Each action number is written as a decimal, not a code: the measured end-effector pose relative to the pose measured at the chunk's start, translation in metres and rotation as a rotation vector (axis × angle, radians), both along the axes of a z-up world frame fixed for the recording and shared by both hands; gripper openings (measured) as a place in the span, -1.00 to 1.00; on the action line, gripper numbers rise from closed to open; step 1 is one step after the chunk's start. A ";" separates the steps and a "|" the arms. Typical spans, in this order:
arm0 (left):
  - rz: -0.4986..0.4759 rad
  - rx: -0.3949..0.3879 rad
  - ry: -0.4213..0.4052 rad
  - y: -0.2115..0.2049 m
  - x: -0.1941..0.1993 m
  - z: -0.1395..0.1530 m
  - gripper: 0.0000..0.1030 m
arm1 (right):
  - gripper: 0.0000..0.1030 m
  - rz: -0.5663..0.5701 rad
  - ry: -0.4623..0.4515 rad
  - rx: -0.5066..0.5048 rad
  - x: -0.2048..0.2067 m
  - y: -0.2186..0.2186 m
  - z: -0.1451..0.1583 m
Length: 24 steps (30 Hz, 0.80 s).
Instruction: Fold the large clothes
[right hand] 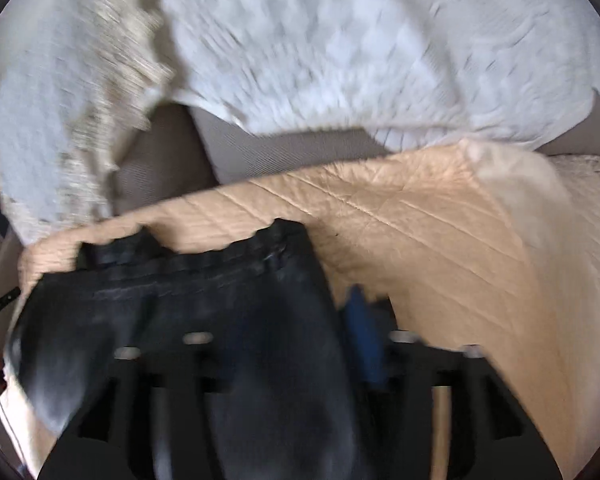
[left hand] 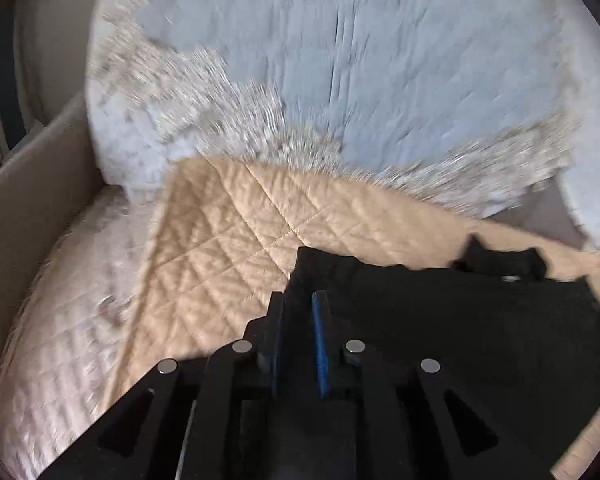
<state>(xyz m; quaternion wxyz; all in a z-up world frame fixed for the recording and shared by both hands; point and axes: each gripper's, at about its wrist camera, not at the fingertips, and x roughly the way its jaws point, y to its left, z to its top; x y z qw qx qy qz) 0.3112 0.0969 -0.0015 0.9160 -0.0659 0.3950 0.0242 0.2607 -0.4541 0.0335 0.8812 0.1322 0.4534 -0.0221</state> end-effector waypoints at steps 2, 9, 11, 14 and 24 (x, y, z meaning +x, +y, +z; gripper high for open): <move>-0.007 -0.031 -0.035 0.003 -0.042 0.014 -0.39 | 0.12 -0.018 -0.010 0.047 -0.039 0.006 0.011; 0.052 -0.248 -0.020 0.007 -0.166 -0.005 -0.04 | 0.34 -0.109 0.033 0.345 -0.152 0.021 -0.023; 0.064 -0.287 0.031 0.003 -0.182 -0.026 0.12 | 0.36 -0.157 0.091 0.424 -0.164 0.021 -0.051; 0.092 -0.339 0.119 0.002 -0.178 -0.049 0.12 | 0.37 -0.192 0.062 0.460 -0.161 0.015 -0.059; 0.207 -0.430 0.047 0.025 -0.134 -0.057 0.27 | 0.44 -0.324 -0.001 0.534 -0.123 -0.008 -0.073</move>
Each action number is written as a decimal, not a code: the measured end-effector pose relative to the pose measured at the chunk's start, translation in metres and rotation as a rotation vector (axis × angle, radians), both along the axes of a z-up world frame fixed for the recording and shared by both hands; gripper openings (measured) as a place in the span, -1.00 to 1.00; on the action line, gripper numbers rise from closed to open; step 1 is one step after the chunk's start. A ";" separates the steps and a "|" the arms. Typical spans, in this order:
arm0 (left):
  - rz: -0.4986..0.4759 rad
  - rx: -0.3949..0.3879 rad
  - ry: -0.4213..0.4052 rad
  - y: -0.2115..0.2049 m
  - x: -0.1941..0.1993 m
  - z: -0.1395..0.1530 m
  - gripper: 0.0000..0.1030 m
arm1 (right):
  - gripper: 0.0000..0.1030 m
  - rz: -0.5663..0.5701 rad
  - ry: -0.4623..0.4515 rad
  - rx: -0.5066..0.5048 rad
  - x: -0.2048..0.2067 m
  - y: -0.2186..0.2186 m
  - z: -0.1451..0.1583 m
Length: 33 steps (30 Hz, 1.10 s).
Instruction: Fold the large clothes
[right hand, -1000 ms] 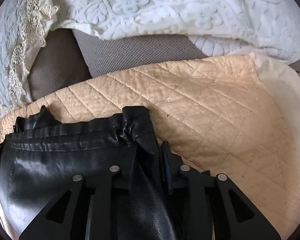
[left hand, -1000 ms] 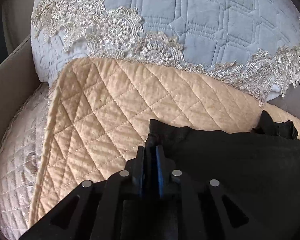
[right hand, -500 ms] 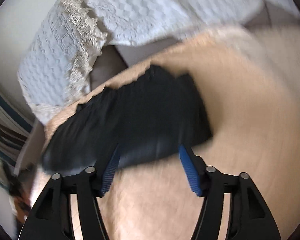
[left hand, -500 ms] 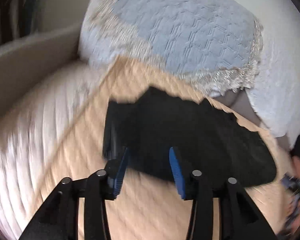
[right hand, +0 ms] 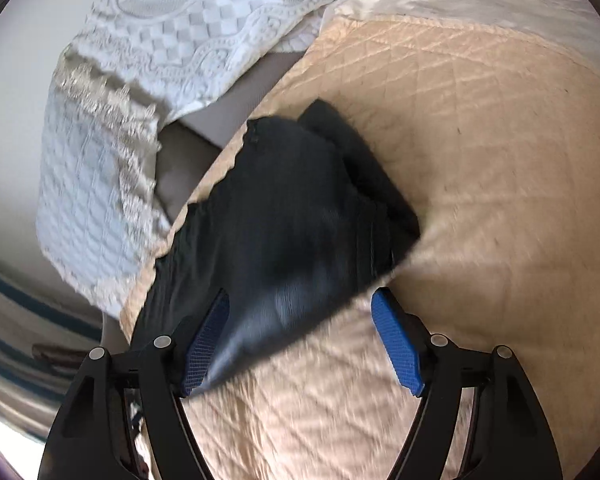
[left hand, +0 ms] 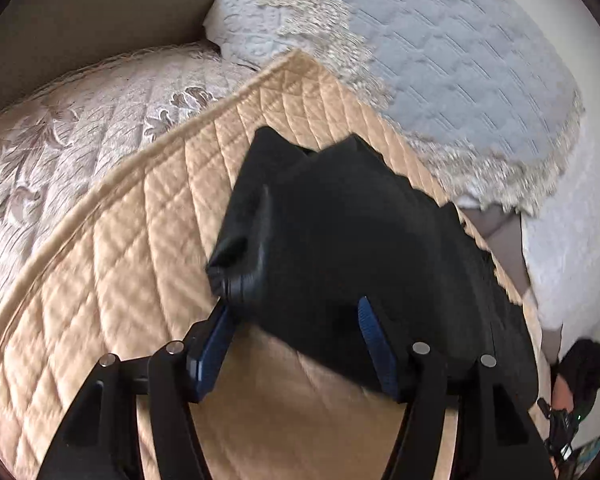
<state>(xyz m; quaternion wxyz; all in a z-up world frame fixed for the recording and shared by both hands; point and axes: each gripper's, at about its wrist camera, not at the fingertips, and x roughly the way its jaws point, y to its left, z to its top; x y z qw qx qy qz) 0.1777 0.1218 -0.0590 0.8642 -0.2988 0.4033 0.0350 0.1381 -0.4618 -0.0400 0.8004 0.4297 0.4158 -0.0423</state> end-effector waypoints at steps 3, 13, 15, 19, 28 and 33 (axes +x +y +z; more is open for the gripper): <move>0.022 0.031 -0.013 -0.004 0.010 -0.003 0.34 | 0.45 -0.023 0.016 -0.018 0.013 -0.001 -0.003; 0.077 0.182 0.046 -0.016 0.033 0.002 -0.38 | -0.60 -0.086 0.120 -0.081 0.033 -0.008 -0.004; 0.051 0.215 0.053 -0.019 0.035 0.010 -0.53 | -0.72 -0.069 0.118 -0.096 0.029 -0.006 0.008; -0.004 0.243 0.012 -0.023 0.020 0.039 -0.61 | -0.76 -0.036 0.070 -0.105 0.002 0.002 0.043; -0.069 0.161 -0.016 -0.019 -0.103 0.065 -0.63 | -0.76 -0.074 0.139 -0.068 -0.128 0.023 0.074; -0.065 0.117 0.037 -0.013 -0.161 0.048 -0.62 | -0.74 -0.109 0.204 -0.061 -0.177 0.025 0.064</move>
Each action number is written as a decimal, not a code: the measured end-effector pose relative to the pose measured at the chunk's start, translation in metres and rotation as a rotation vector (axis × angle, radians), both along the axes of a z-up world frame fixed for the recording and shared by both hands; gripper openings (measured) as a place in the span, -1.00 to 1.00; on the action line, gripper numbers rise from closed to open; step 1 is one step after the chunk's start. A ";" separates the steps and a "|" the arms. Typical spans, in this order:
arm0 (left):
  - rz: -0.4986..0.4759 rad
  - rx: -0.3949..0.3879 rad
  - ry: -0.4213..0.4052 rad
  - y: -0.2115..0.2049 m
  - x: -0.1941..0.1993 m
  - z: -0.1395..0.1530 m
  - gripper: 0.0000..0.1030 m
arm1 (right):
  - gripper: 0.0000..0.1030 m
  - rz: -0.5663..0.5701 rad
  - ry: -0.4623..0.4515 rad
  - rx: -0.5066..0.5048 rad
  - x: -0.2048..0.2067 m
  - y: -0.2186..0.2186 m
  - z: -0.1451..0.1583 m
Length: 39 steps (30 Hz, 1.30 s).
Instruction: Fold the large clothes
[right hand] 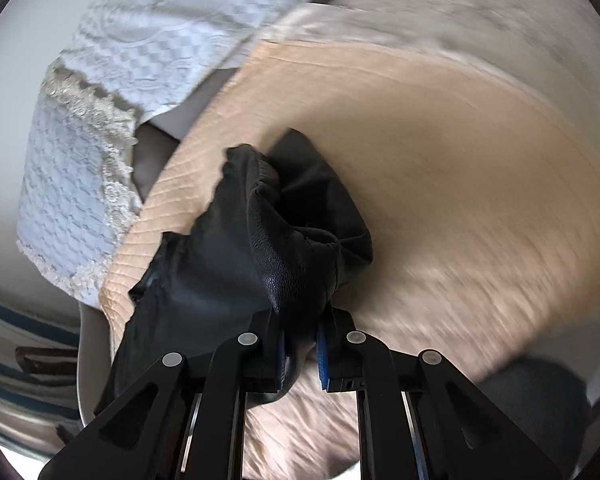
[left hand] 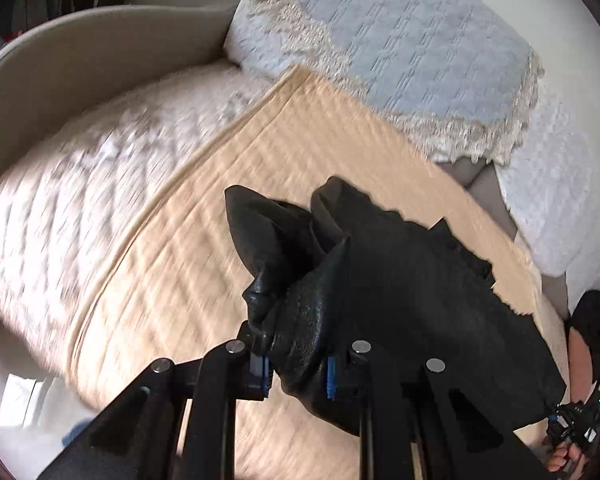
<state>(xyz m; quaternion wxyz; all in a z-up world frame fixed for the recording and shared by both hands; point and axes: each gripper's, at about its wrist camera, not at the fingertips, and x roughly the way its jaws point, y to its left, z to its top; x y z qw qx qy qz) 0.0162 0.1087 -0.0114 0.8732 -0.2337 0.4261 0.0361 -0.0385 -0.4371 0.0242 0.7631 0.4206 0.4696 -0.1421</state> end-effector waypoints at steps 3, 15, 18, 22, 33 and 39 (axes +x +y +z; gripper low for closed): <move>-0.021 0.024 0.041 -0.002 0.006 -0.015 -0.58 | -0.56 0.041 0.047 -0.027 0.013 -0.001 -0.008; -0.038 0.172 -0.040 -0.012 0.004 0.042 -0.26 | 0.09 0.309 -0.093 -0.400 0.035 0.032 0.062; -0.107 0.151 -0.103 -0.027 0.019 0.053 -0.26 | 0.09 0.453 -0.093 -0.335 0.066 0.042 0.029; -0.213 0.180 -0.080 -0.045 0.051 0.018 -0.26 | 0.02 0.428 0.038 -0.339 0.094 0.022 -0.028; -0.237 0.191 -0.109 -0.049 0.088 0.003 -0.29 | -0.05 0.485 -0.125 -0.402 0.111 0.040 0.002; -0.177 0.131 -0.062 -0.031 0.120 -0.042 -0.33 | -0.11 0.413 -0.102 -0.371 0.129 0.009 -0.051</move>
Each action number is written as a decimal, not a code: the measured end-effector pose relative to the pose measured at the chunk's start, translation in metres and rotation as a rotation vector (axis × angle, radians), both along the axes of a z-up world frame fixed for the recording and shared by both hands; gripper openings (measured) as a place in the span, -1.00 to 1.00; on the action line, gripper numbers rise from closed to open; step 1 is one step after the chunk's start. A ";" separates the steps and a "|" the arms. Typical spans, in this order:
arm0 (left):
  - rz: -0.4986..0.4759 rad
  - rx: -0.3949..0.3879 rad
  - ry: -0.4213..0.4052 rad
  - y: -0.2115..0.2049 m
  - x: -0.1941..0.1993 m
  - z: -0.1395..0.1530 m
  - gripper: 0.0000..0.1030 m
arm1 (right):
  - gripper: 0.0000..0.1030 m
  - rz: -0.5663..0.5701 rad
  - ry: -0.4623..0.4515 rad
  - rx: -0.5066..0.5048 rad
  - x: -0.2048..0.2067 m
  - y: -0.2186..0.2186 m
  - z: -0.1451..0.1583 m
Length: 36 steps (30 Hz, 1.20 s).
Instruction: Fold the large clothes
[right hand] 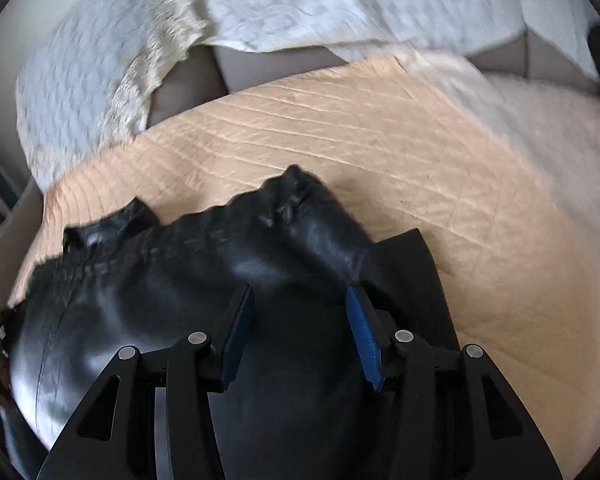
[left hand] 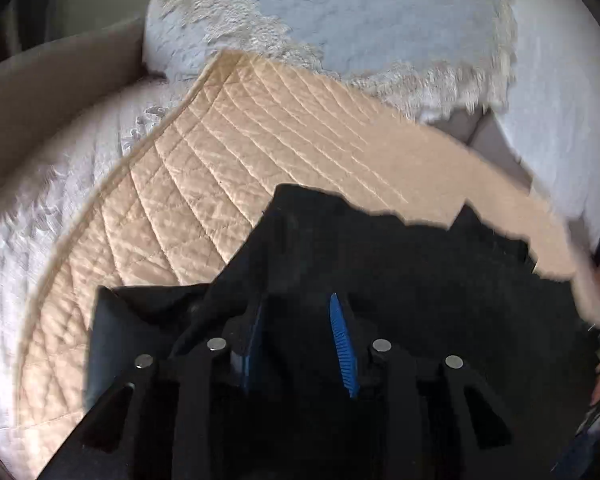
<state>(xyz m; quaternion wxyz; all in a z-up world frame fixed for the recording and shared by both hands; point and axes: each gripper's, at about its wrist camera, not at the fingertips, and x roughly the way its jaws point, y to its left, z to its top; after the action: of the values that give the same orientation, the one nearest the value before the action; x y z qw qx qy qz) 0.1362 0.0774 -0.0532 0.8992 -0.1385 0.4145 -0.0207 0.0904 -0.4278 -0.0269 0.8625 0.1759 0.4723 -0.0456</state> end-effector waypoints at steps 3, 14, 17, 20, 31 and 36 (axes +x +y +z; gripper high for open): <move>-0.005 0.003 -0.024 0.000 -0.003 -0.001 -0.34 | -0.18 -0.014 -0.018 -0.007 -0.003 0.000 -0.003; -0.042 0.143 -0.020 -0.037 -0.040 0.039 -0.21 | -0.14 0.089 -0.017 -0.125 -0.026 0.068 0.052; -0.088 0.155 -0.037 -0.056 -0.058 0.040 -0.12 | -0.14 0.143 -0.015 -0.122 -0.034 0.094 0.050; -0.096 0.181 -0.024 -0.066 -0.063 0.024 0.10 | -0.13 0.132 0.063 -0.117 -0.034 0.096 0.026; -0.060 0.258 -0.003 -0.065 -0.072 0.035 0.13 | -0.12 0.019 0.077 -0.148 -0.051 0.066 0.040; -0.039 0.256 0.047 -0.060 -0.070 0.024 0.13 | -0.12 0.015 0.098 -0.156 -0.051 0.065 0.041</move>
<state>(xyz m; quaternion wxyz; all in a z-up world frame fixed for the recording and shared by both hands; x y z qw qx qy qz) 0.0661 0.0173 -0.0294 0.8991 -0.0147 0.4372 0.0182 0.0394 -0.3627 0.0136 0.8498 0.1020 0.5101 -0.0845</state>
